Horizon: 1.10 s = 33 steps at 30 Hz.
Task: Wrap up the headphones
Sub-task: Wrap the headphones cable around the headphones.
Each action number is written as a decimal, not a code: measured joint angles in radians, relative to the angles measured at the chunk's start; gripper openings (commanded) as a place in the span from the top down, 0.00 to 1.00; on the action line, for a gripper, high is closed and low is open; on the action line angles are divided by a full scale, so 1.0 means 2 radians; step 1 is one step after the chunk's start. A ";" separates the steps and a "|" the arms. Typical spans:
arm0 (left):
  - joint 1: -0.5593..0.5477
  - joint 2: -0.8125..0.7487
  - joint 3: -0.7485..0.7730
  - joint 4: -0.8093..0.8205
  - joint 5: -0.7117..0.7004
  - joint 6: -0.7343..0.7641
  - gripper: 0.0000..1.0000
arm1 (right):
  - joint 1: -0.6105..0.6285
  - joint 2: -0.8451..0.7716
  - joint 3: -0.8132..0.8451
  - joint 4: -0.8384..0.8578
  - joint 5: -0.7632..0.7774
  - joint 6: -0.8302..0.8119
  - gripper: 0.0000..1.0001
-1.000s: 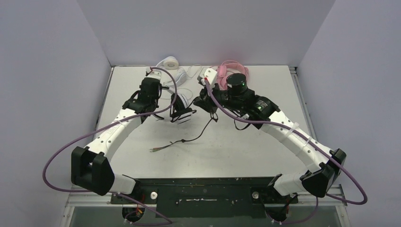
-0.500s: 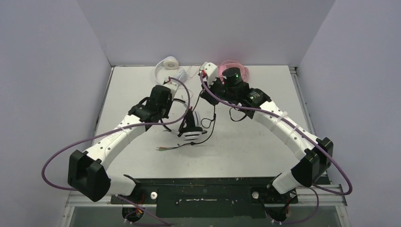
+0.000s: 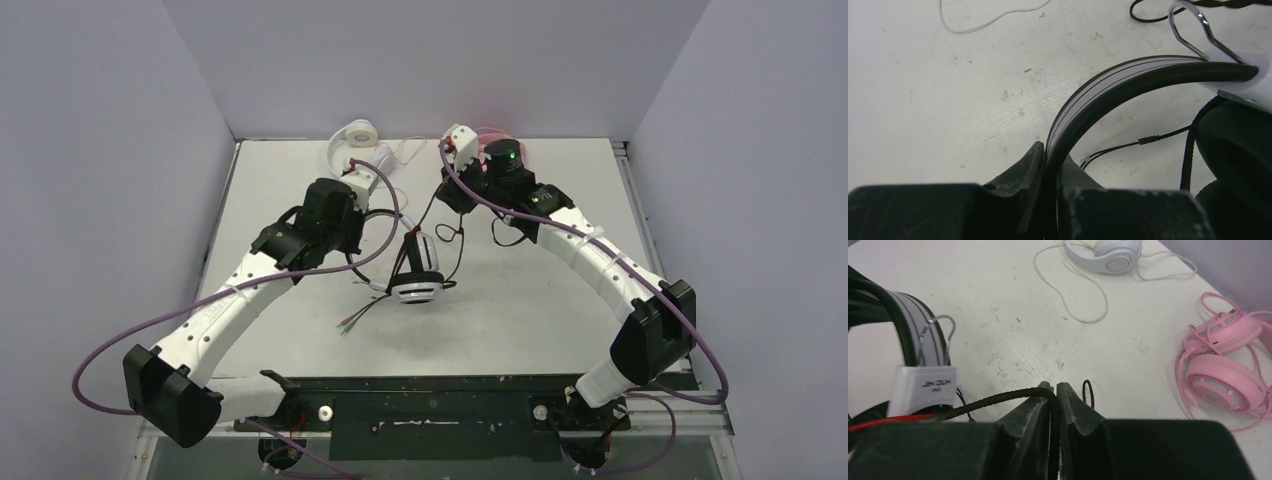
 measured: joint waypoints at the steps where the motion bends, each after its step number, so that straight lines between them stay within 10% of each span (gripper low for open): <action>1: 0.000 -0.002 0.006 -0.004 0.008 -0.006 1.00 | -0.003 -0.001 -0.010 0.010 -0.004 0.002 0.87; 33: 0.000 -0.030 0.228 -0.069 0.156 -0.212 1.00 | -0.031 -0.030 -0.268 0.410 -0.132 0.122 0.42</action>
